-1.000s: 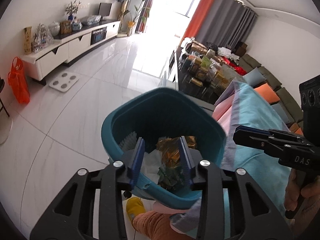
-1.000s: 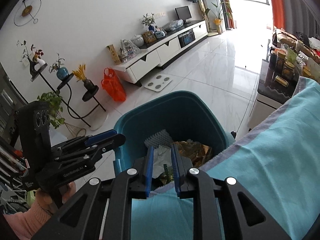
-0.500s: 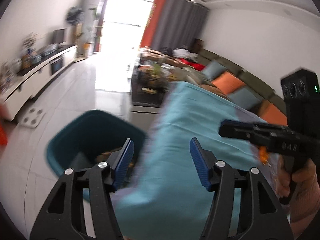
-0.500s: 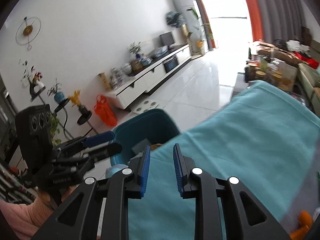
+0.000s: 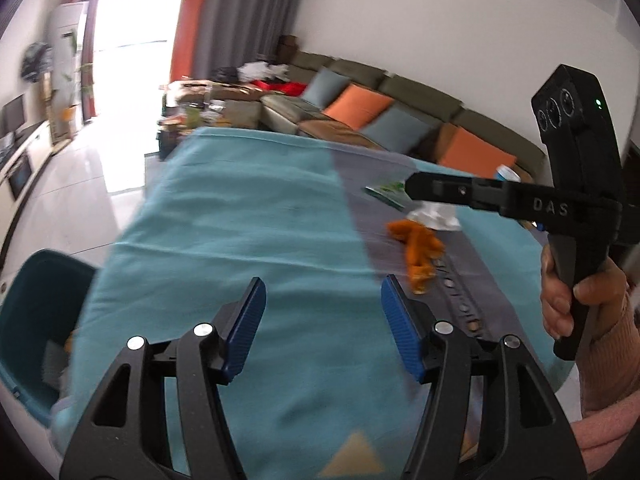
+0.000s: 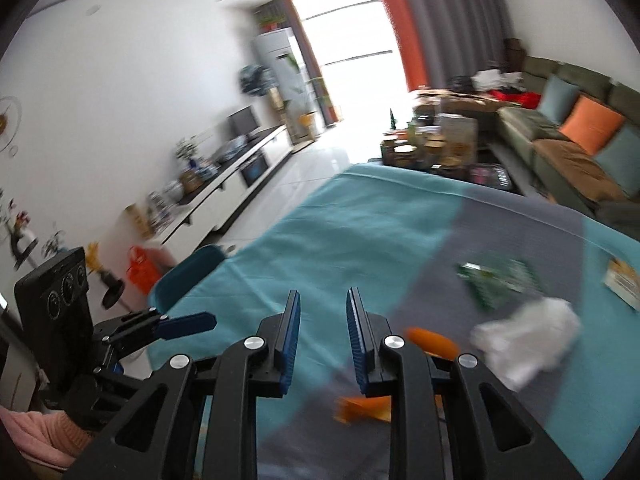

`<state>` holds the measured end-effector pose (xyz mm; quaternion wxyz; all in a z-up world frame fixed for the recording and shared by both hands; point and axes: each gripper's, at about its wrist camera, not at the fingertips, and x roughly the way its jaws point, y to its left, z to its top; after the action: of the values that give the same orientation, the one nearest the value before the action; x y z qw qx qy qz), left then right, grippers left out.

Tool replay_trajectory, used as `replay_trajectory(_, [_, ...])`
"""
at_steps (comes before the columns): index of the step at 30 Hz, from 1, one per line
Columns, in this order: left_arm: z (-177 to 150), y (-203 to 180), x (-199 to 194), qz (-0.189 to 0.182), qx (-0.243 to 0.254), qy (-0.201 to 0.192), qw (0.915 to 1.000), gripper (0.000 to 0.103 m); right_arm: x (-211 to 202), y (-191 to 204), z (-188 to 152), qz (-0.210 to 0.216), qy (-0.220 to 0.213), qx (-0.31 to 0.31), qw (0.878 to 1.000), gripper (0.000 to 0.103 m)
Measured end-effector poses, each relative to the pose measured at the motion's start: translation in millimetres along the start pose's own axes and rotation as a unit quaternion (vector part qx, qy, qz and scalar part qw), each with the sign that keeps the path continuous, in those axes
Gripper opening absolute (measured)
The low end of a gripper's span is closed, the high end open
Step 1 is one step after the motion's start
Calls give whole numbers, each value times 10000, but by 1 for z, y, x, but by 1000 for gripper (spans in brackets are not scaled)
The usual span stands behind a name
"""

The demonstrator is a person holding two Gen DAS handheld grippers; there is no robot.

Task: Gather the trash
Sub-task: 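Move back to the table and grasp the orange peel with the left tool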

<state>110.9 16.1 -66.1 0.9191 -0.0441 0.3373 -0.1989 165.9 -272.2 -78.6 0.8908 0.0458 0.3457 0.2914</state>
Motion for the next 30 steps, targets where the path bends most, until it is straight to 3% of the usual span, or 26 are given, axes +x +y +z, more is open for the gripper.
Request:
replay_trajectory(5, [6, -30, 29, -145, 325, 286, 9990, 62, -18, -41, -13, -425, -156, 461, 9979, 25])
replay_trajectory(7, [9, -38, 39, -207, 387, 368, 9984, 63, -22, -58, -17, -618, -202, 675, 9956, 40])
replay_trajectory(8, [10, -42, 45, -210, 407, 419, 9981, 63, -24, -67, -20, -708, -225, 796, 9941, 42])
replay_trajectory(17, [12, -64, 79, -307, 455, 820, 9951, 61, -18, -115, -36, -1012, -141, 1443, 9842, 45])
replay_trajectory(23, [11, -65, 91, -328, 437, 1037, 9931, 49, -2, -123, -39, -924, -65, 1617, 9825, 45])
replay_trajectory(26, [12, -65, 94, -379, 415, 1084, 9925, 33, 2, -126, -41, -866, -36, 1666, 9822, 44])
replay_trajectory(28, [11, -65, 96, -437, 394, 1131, 9918, 23, 5, -129, -42, -850, -10, 1700, 9818, 37])
replay_trajectory(30, [10, -67, 96, -470, 425, 1144, 9914, 20, 4, -130, -43, -816, 22, 1711, 9819, 24])
